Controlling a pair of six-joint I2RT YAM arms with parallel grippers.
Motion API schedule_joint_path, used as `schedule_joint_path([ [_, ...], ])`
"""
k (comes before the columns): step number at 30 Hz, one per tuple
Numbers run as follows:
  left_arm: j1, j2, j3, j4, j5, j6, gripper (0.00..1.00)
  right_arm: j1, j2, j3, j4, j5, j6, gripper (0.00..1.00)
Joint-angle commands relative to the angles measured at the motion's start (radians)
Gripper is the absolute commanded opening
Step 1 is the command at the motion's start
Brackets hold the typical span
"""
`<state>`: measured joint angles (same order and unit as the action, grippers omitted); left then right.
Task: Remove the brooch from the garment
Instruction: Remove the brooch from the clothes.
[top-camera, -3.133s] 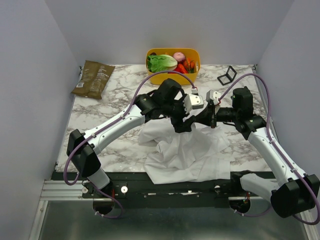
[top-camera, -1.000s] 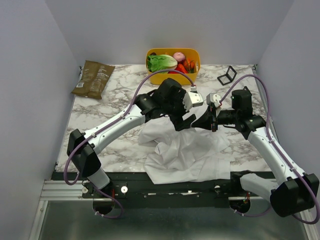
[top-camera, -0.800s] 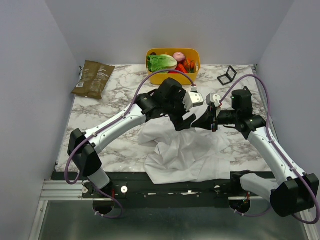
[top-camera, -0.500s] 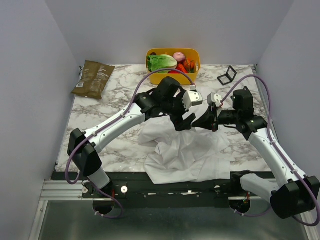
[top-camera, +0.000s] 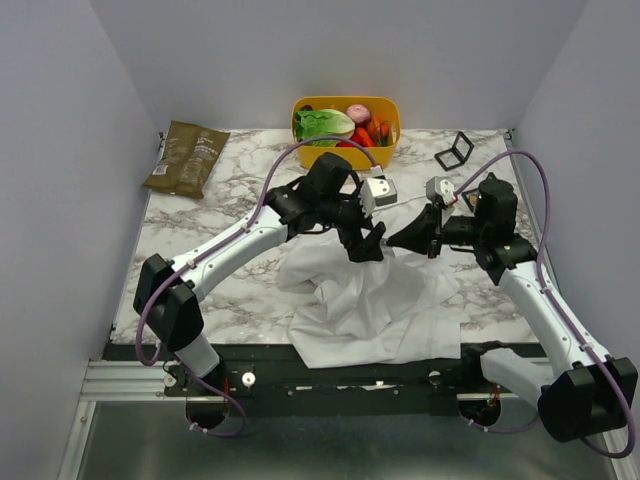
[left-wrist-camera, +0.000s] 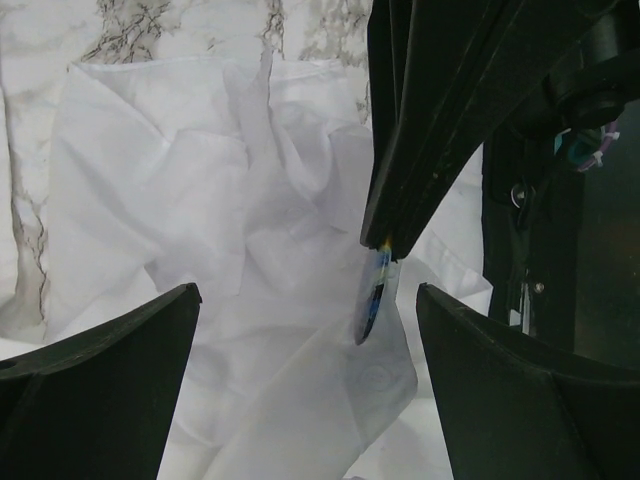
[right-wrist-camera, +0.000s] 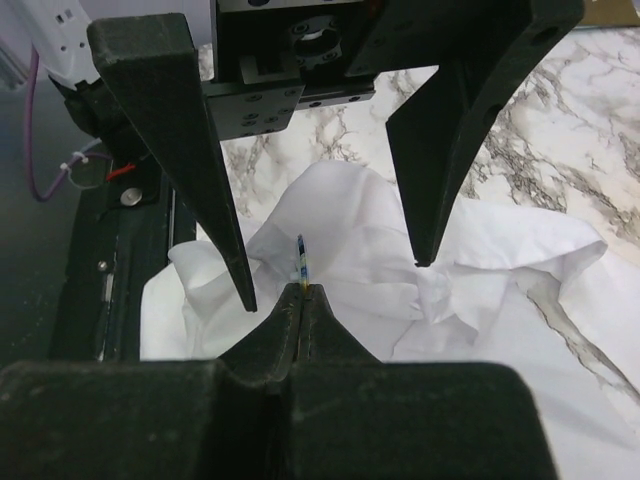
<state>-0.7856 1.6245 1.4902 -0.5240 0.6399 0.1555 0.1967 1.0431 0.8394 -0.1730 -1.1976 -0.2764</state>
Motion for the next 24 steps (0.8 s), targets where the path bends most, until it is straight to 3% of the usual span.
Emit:
schedule_joint_path([
  [1,0.034,-0.037,-0.031,0.08,0.046,-0.06,0.98,-0.019,-0.008,-0.017,0.087,-0.06,0.082,0.01],
  [12,0.089,-0.061,-0.117,0.251,0.2,-0.221,0.98,-0.026,0.008,-0.025,0.107,-0.073,0.098,0.01],
  [24,0.08,-0.069,-0.148,0.321,0.169,-0.275,0.98,-0.026,0.018,-0.034,0.148,-0.083,0.135,0.01],
])
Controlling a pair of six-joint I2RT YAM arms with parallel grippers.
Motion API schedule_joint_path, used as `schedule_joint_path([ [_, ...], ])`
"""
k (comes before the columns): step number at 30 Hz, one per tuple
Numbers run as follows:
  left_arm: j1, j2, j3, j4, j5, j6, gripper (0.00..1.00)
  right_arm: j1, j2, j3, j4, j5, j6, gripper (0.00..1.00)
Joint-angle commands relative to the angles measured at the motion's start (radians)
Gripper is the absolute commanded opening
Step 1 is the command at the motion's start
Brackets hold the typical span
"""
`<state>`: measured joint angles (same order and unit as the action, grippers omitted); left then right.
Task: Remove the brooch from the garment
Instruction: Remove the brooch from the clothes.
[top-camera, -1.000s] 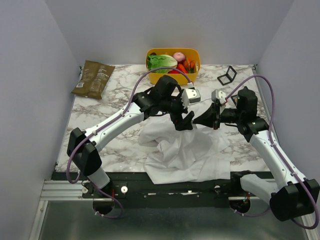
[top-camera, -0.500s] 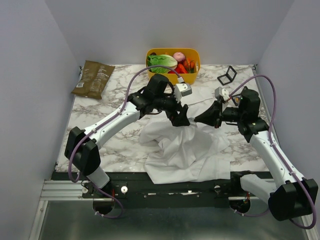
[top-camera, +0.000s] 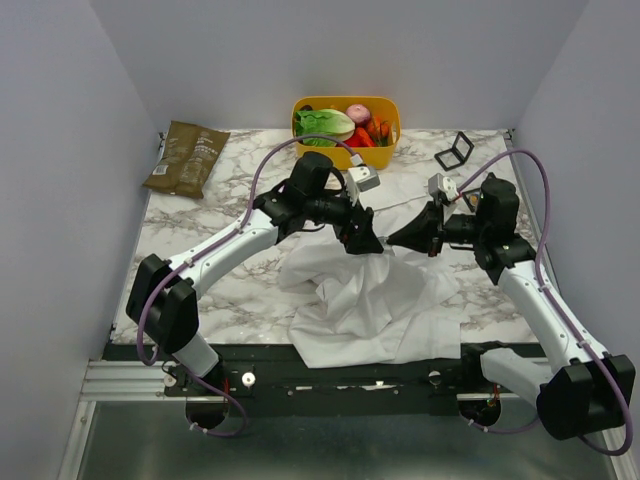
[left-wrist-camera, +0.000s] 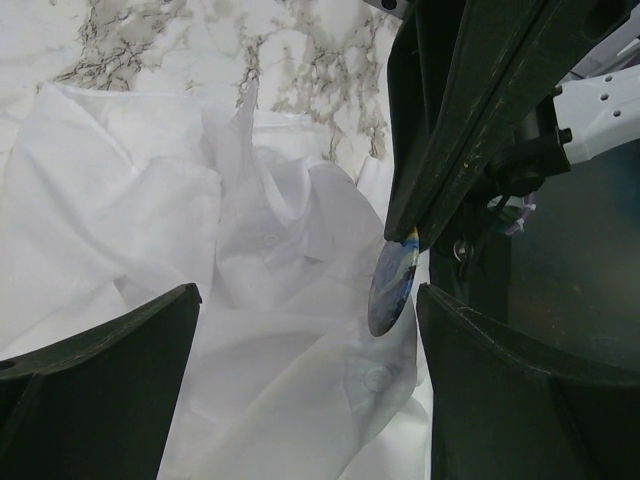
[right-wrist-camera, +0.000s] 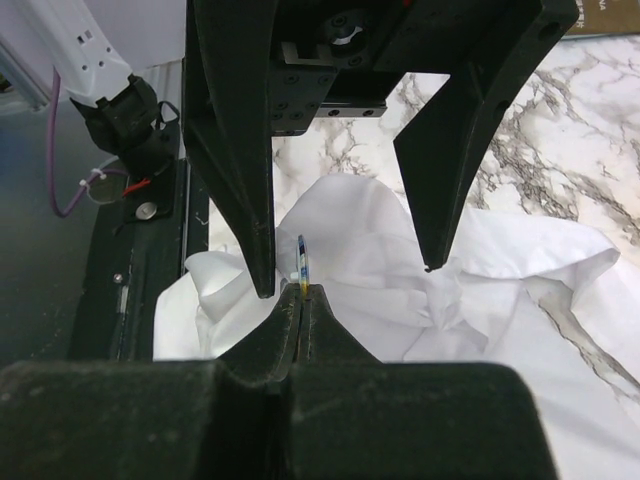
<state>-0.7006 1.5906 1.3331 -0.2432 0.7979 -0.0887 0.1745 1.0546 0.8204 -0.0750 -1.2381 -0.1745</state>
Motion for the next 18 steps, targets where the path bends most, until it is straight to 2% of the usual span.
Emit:
schedule_joint_path([
  [1,-0.007,-0.034,0.014,0.045,0.006,-0.036,0.98,-0.006,0.008,-0.015,0.052,-0.043,0.035,0.01],
  [8,-0.02,-0.024,0.015,0.044,-0.054,-0.037,0.98,-0.004,0.005,-0.018,0.06,-0.041,0.044,0.01],
  [18,-0.03,-0.009,0.034,0.015,-0.098,-0.013,0.93,-0.004,-0.008,-0.021,0.066,-0.041,0.055,0.01],
])
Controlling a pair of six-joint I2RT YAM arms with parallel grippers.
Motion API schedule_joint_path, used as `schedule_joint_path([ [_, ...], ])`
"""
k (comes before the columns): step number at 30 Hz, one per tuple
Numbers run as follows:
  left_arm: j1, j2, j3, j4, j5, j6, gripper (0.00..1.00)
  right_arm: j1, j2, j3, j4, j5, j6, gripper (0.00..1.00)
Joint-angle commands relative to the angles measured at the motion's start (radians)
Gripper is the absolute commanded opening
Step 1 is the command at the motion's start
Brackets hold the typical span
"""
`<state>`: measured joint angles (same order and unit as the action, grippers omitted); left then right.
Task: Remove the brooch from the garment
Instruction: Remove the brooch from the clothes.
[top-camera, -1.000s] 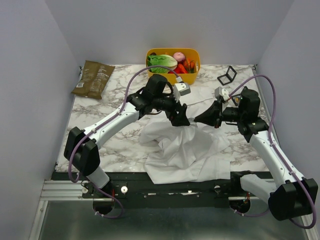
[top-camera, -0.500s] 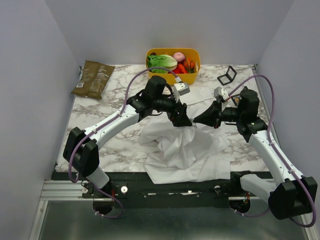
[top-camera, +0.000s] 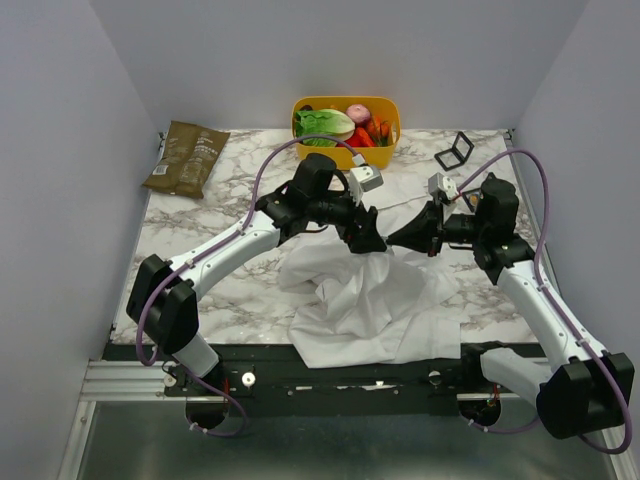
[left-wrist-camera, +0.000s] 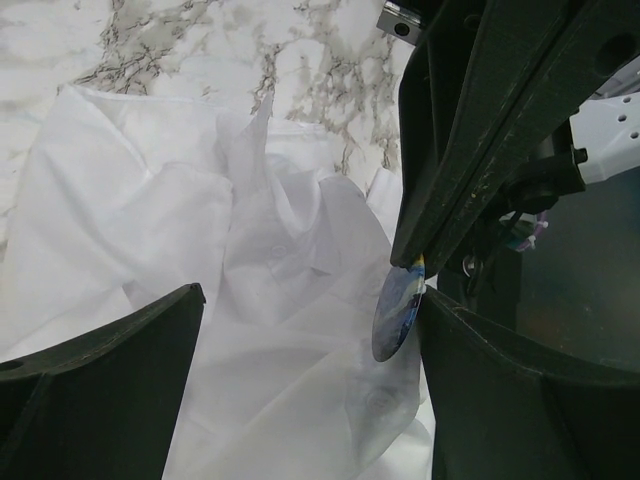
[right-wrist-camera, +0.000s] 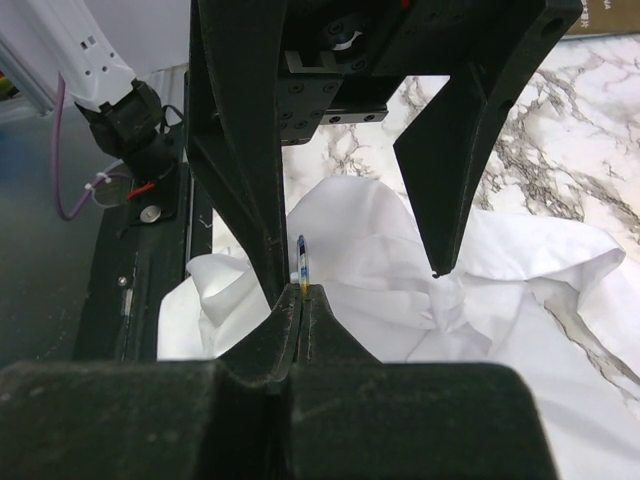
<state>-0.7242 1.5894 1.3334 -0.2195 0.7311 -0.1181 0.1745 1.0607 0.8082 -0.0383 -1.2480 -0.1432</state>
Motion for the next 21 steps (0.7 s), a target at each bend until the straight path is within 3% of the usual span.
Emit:
schedule_joint_path([
  [1,-0.007,-0.011,0.036,-0.014,-0.032,0.018,0.91,-0.004,-0.011,-0.009,0.031,-0.034,0.022,0.01],
  [6,-0.006,-0.02,0.03,-0.015,-0.039,0.032,0.84,-0.003,-0.015,-0.007,0.029,-0.036,0.025,0.01],
  [10,-0.007,-0.022,0.036,-0.02,-0.042,0.035,0.6,-0.004,-0.001,-0.009,0.029,-0.047,0.034,0.01],
  [16,-0.007,-0.011,0.053,-0.029,-0.056,0.031,0.55,-0.003,-0.011,-0.018,0.029,-0.044,0.021,0.01],
  [21,-0.007,0.001,0.061,-0.037,-0.084,0.029,0.39,-0.003,-0.022,-0.023,0.026,-0.037,-0.009,0.01],
])
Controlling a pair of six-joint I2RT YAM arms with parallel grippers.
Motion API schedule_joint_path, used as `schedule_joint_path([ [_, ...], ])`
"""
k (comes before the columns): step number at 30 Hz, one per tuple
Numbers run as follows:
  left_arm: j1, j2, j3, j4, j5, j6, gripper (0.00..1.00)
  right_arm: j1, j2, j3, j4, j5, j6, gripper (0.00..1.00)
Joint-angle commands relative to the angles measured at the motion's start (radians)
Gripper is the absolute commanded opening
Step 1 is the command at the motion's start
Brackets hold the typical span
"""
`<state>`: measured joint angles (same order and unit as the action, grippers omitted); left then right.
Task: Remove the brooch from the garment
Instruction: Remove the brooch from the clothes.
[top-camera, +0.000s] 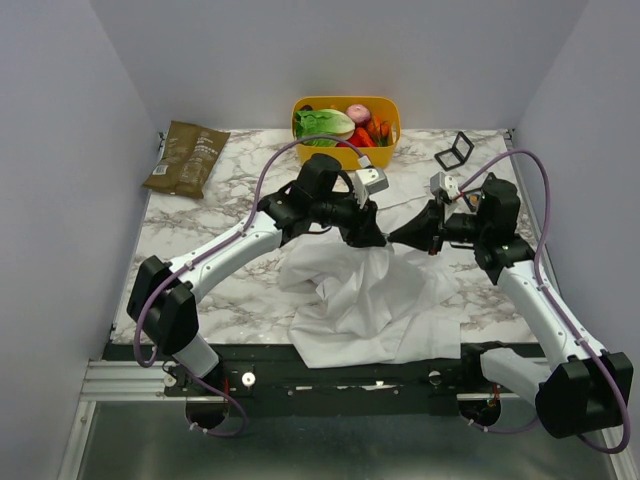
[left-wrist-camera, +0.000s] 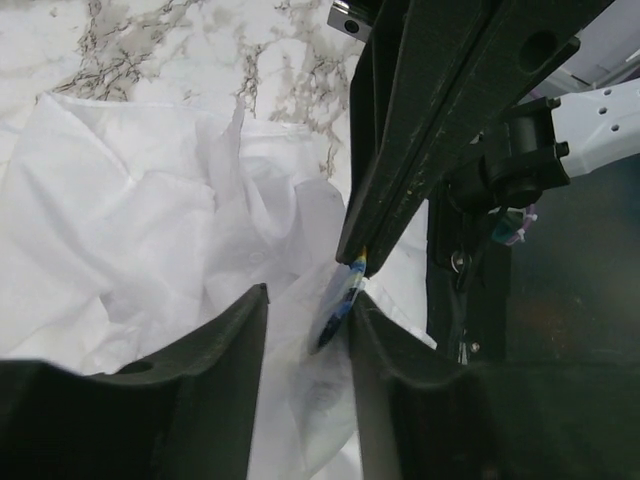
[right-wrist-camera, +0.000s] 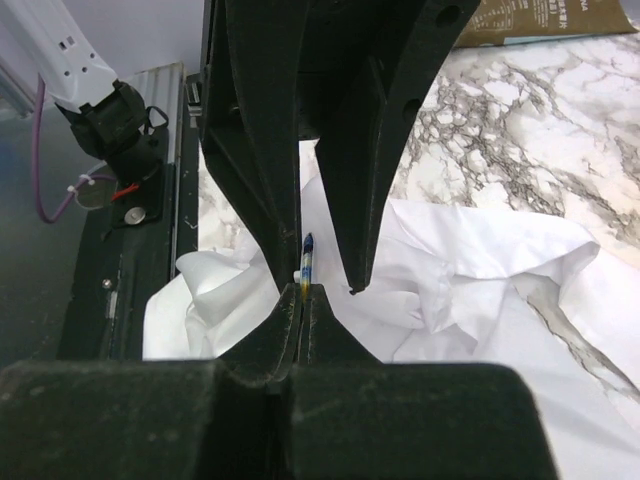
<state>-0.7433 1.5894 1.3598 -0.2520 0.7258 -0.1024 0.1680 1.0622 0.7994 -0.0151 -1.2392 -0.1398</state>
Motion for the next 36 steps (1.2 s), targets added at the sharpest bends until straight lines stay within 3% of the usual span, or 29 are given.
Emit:
schedule_joint_path([
  [1,0.012,0.003,0.041,-0.007,-0.089,0.012,0.37,0.002,-0.027,-0.016,0.001,-0.043,-0.017,0.01],
  [7,0.01,0.011,0.058,-0.023,-0.112,0.013,0.42,0.022,-0.022,-0.008,-0.051,-0.002,-0.079,0.01],
  [14,0.007,0.02,0.084,-0.05,-0.129,0.02,0.67,0.042,-0.007,0.003,-0.086,0.03,-0.125,0.01],
  [24,0.007,-0.008,0.091,-0.081,-0.161,0.059,0.68,0.044,-0.015,0.004,-0.065,0.064,-0.101,0.01],
  [31,0.007,-0.028,0.078,-0.081,-0.166,0.064,0.61,0.042,-0.005,0.009,-0.057,0.064,-0.087,0.01],
  [36,0.005,-0.026,0.076,-0.076,-0.167,0.064,0.34,0.041,-0.027,0.003,-0.057,0.069,-0.093,0.01],
])
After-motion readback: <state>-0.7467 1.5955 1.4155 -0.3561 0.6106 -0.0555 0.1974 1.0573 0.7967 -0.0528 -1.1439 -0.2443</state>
